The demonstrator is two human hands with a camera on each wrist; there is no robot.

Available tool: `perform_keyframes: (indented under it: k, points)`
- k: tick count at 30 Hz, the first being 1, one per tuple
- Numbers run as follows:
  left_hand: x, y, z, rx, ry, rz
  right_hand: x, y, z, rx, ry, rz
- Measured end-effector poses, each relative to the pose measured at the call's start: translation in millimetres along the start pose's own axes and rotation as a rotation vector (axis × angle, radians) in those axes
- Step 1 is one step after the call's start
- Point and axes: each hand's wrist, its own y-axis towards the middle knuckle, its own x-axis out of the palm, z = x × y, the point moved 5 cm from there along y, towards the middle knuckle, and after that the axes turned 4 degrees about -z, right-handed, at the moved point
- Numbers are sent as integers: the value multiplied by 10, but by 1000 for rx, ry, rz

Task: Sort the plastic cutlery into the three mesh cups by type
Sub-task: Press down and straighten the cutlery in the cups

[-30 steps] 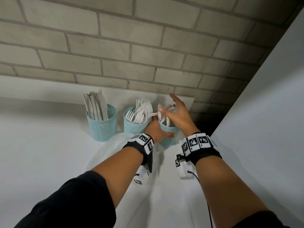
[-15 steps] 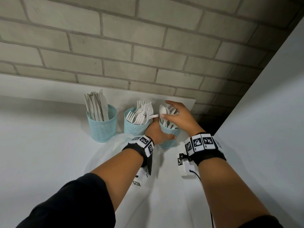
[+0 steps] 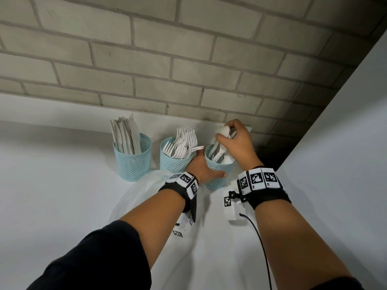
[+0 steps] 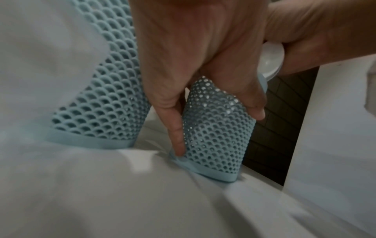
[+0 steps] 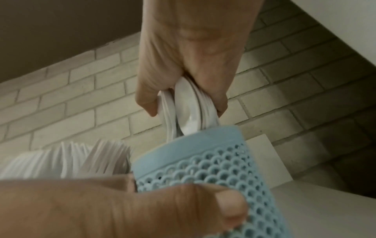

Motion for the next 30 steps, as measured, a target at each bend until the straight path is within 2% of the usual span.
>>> perform_keyframes:
  k: [3,7,11,14,17,19,21,23,27,30]
  points:
    - [4,0,18,9,-6,-1,37,-19,37,-28,-13,19]
    - [-23,-1,32,6,-27,7,112,-91,84,-44,-279,34]
    - [-40,4,28,-34,23,9,242,-108,64,-26,-457,-85]
    - [-61,-21,44,-53,7,-1,257,-48,84,9,-511,-57]
    - [-78,-78,115,-55,44,7,300,-9,25,-15,-465,-160]
    - [-72,-135,149,-58,87,12,250,-11,-45,30,-290,-184]
    - [-89,-229,168,-82,148,37,119,-16,-82,121,-116,-109]
    - [-128,-350,166,-115,194,34,-14,-20,-123,147,-60,-31]
    - [-289,-690,281,-72,231,-2,-177,-76,-184,162,61,132]
    - [-495,-930,350,-33,269,67,-260,-232,-280,97,87,308]
